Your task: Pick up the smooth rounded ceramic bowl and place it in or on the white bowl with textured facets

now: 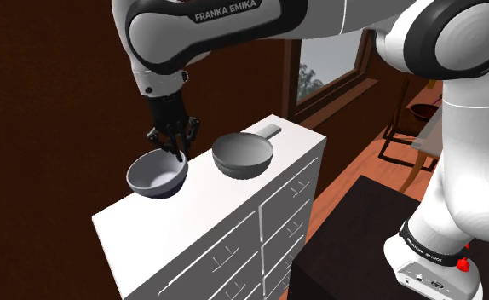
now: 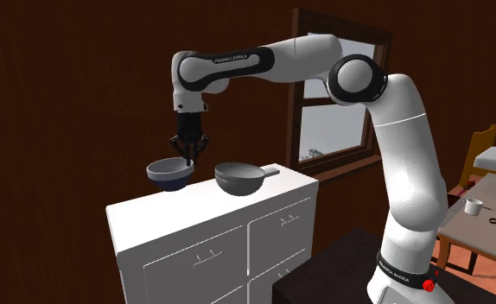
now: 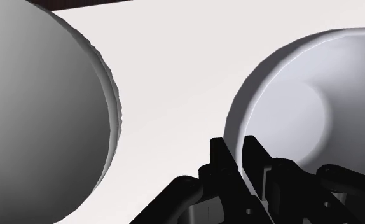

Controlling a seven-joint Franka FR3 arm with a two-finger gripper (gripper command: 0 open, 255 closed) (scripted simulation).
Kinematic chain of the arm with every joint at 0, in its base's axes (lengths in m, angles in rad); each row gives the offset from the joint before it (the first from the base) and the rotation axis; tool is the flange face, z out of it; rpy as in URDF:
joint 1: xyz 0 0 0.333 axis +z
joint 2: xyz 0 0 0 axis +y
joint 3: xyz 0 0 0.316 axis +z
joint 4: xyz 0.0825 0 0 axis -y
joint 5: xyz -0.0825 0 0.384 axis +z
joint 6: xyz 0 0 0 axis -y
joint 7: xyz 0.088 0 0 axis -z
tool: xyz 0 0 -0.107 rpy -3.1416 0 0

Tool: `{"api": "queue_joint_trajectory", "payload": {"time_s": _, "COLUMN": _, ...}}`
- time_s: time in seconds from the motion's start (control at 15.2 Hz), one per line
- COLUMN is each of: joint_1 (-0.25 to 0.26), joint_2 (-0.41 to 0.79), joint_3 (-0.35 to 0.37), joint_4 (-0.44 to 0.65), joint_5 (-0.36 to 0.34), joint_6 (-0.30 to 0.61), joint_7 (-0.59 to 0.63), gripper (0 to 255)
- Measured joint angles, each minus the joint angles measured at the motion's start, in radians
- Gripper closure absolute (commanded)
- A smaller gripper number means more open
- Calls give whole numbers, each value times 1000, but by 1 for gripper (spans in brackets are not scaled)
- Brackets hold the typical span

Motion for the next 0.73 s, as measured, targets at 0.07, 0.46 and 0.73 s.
{"api": "queue_joint_trajectory", "payload": {"time_s": 0.07, "joint_1": 1, "joint_2": 3, "joint_3": 0, "joint_4": 21, "joint_5": -1, "joint_6": -18, "joint_7": 1, "gripper": 255}}
{"api": "queue_joint_trajectory", "payload": {"time_s": 0.46, "joint_1": 10, "joint_2": 16, "joint_3": 1, "joint_4": 123, "joint_5": -5, "joint_6": -107, "joint_7": 8, "gripper": 255}}
{"api": "queue_joint_trajectory", "payload": {"time_s": 0.73, "joint_1": 18, "joint_2": 31, "joint_3": 2, "joint_4": 199, "joint_5": -10, "joint_6": -168, "joint_7": 14, "gripper": 255}}
